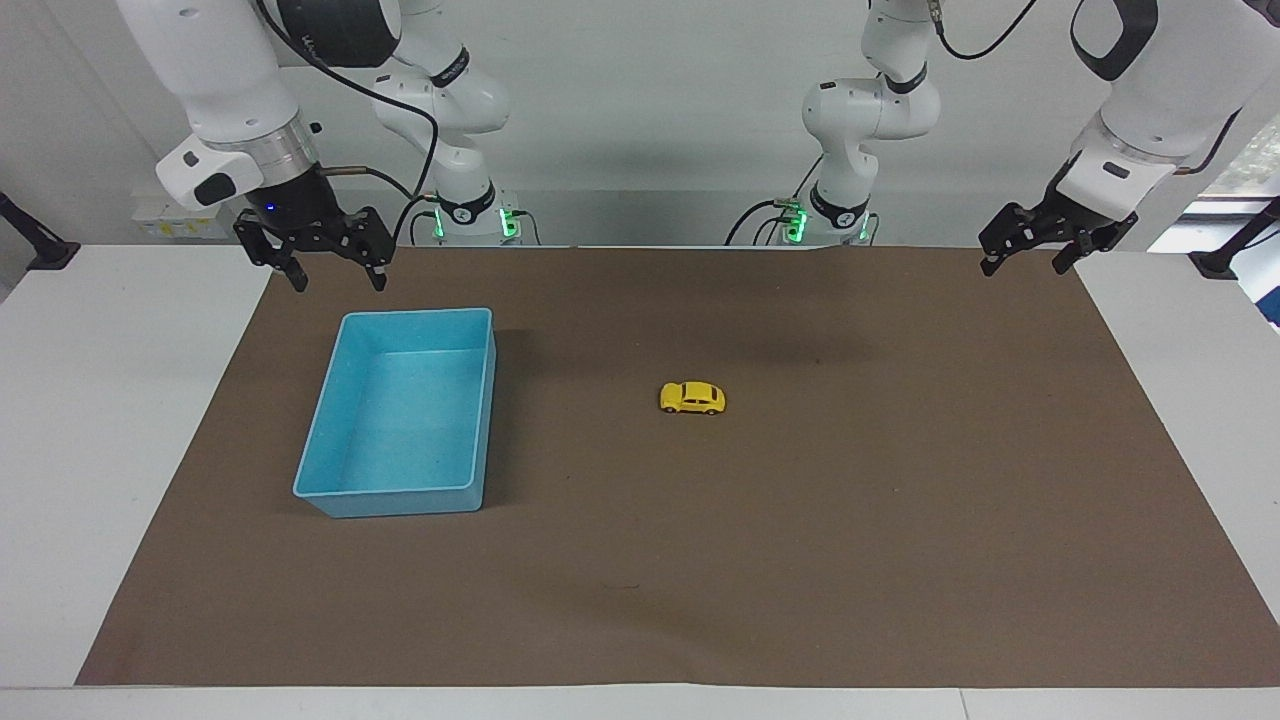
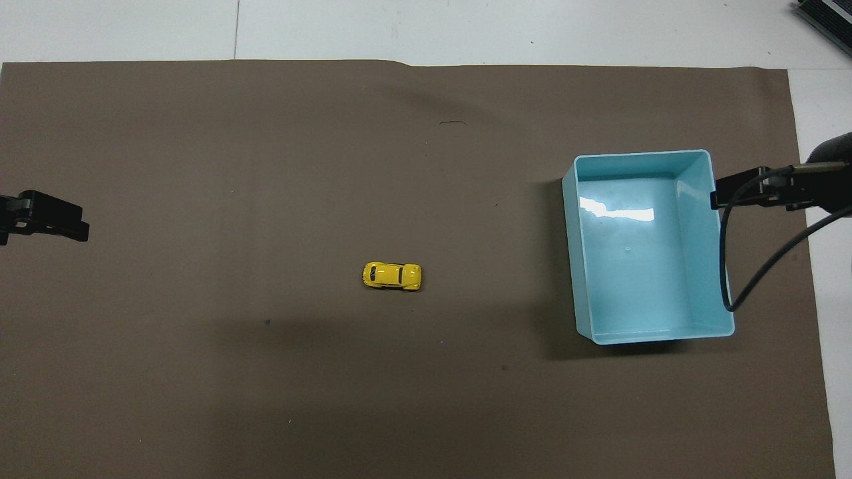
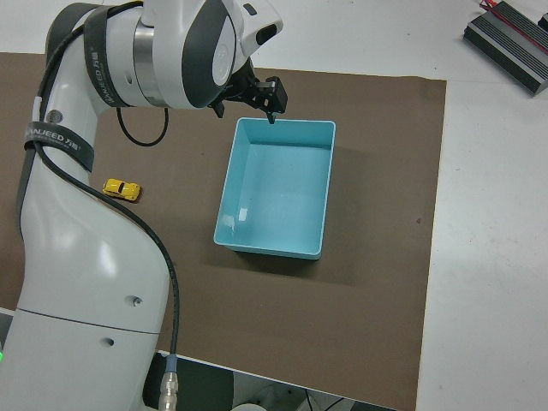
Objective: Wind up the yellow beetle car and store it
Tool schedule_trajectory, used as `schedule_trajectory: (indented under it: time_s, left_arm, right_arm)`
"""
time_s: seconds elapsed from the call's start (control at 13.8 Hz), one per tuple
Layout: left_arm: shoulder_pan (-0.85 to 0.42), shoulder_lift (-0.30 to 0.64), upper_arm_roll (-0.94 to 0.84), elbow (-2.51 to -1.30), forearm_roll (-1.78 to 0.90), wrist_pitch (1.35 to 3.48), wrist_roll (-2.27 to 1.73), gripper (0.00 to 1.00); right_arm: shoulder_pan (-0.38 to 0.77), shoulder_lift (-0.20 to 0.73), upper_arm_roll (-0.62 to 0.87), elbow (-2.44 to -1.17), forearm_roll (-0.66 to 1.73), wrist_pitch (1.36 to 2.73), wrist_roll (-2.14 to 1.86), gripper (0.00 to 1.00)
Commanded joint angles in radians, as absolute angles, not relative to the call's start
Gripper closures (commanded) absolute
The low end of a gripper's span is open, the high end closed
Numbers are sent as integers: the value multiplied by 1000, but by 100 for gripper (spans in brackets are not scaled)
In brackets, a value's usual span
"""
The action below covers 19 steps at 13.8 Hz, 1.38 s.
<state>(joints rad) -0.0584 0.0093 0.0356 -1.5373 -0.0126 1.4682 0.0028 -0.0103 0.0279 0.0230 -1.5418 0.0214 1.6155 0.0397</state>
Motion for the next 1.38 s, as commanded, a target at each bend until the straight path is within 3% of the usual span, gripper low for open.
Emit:
schedule_trajectory:
  time_s: [0.0,1.3]
  left_arm:
    - [-66,-9,31,-1551,5,1453,64,0]
    - [-120,-11,3,-1578,11,1450,649,0]
  right_arm:
    - [-18,23,29,-1537,31,1608,55,0]
    - [-20,23,29,-1537,32,1608,55,0]
